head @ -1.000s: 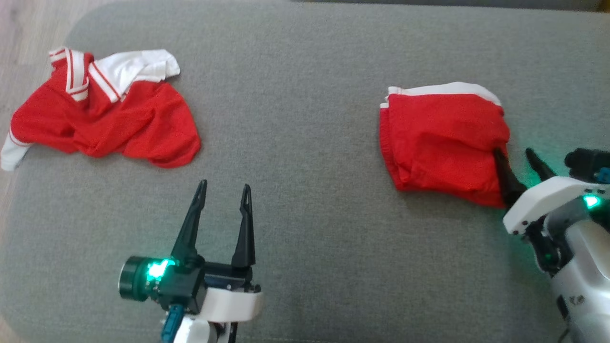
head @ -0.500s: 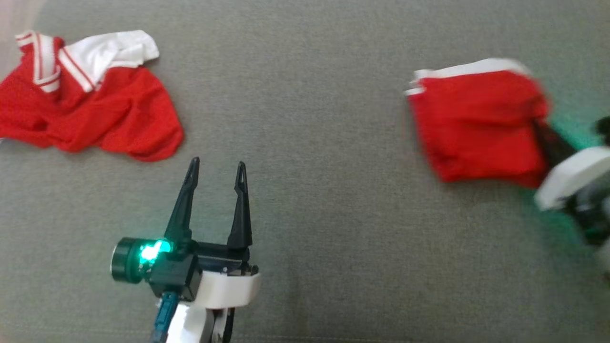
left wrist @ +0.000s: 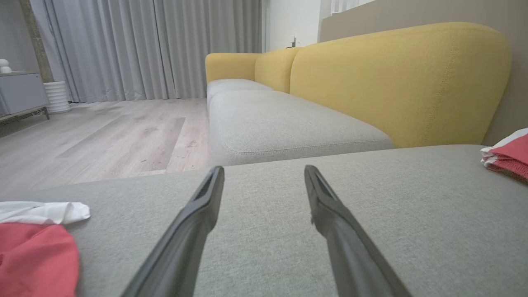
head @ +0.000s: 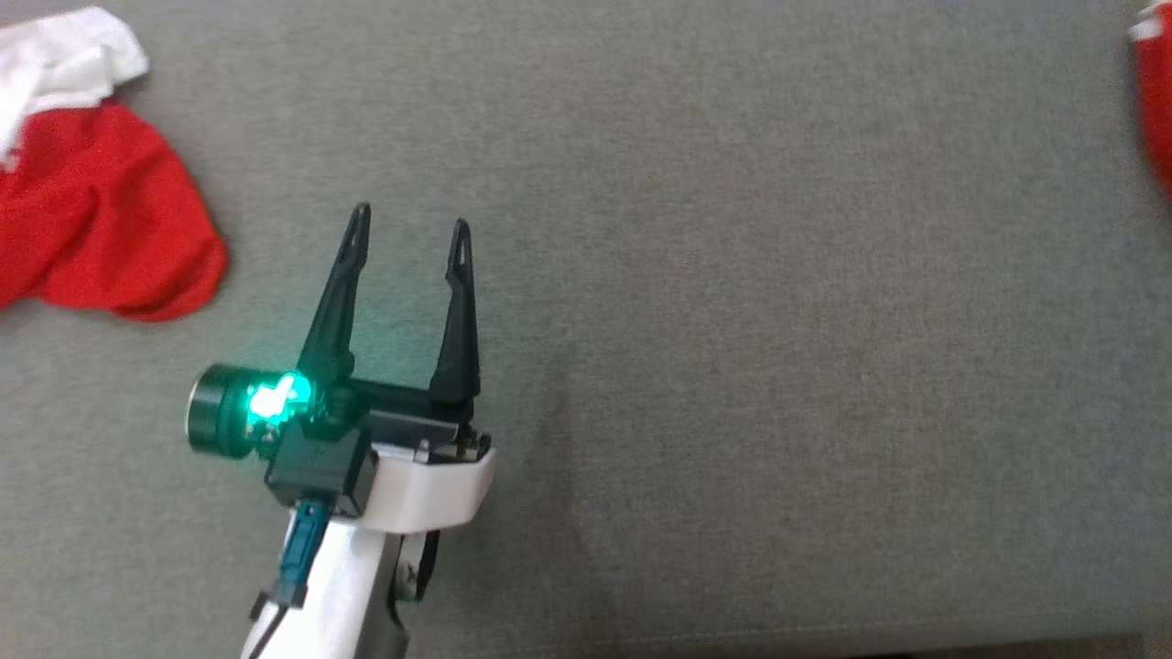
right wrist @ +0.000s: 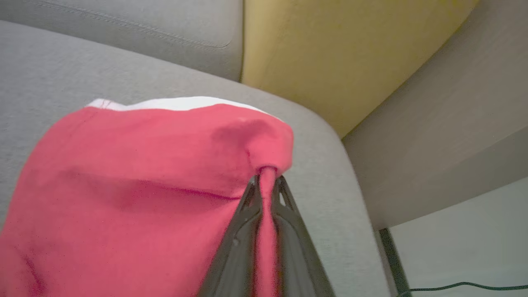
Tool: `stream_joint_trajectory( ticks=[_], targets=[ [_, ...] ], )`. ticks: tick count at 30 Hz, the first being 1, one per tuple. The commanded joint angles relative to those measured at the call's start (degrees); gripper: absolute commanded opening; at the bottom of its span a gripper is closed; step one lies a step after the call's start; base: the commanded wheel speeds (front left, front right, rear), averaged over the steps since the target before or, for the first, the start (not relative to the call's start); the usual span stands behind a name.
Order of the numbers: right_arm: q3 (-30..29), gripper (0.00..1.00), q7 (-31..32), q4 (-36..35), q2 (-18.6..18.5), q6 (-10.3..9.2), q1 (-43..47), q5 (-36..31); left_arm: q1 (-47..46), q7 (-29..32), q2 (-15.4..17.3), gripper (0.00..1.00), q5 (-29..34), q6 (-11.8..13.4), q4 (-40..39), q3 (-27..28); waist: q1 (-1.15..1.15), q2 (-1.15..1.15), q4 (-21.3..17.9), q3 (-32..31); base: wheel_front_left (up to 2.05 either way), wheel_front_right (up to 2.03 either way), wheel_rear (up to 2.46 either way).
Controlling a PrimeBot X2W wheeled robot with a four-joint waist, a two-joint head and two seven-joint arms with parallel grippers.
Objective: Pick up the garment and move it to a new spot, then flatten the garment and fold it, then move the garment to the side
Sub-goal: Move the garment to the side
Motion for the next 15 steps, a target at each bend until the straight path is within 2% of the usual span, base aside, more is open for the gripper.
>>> stream_joint_trajectory(
  ticks=[1,2,3,7,10,11,15],
  targets=[
    [-1.15,0.00,-1.00,-0.37,-3.77,-0.04,-0.36,-1.22,-1.41,-0.27,-0.03,1.00,0.44,-0.30,-2.08,1.46,-0.01,0.00,-1.24,1.50,0.00,0.00,0.00],
    [-3.76,0.60,-2.34,0.47,-4.25,-0.04,-1.66,-4.22,-2.15,-0.27,-0.03,1.00,0.48,-0.35,-1.95,1.18,-0.01,0.00,-1.55,2.05,0.00,0.00,0.00],
    [-5.23,1.00,-3.10,1.00,-4.14,-0.04,-2.31,-5.91,-2.47,-0.27,-0.03,1.00,0.45,-0.38,-1.82,1.02,-0.01,0.00,-1.60,2.19,0.00,0.00,0.00],
    [-10.07,1.00,-5.05,2.83,-0.33,-0.04,-3.67,-12.22,-3.19,-0.27,-0.03,1.00,-0.01,-0.37,-0.87,0.67,-0.01,0.00,-1.56,1.18,0.00,0.00,0.00],
    [-13.75,1.00,-7.63,2.70,4.47,-0.04,-3.69,-17.74,-2.66,-0.27,-0.03,1.00,-0.44,-0.13,-0.08,1.03,-0.01,0.00,-1.34,-1.34,0.00,0.00,0.00],
    [-16.00,1.00,-9.04,1.65,9.07,-0.04,-2.42,-20.81,-1.78,-0.27,-0.04,1.00,-0.88,0.28,0.69,1.49,-0.01,0.00,-1.08,-3.82,0.00,0.00,0.00],
    [-18.05,1.00,-10.74,-2.81,19.91,-0.04,3.76,-23.90,0.78,-0.27,-0.04,1.00,-2.54,1.00,2.76,2.32,-0.01,0.00,-0.34,-10.21,0.00,0.00,0.00]
  ],
)
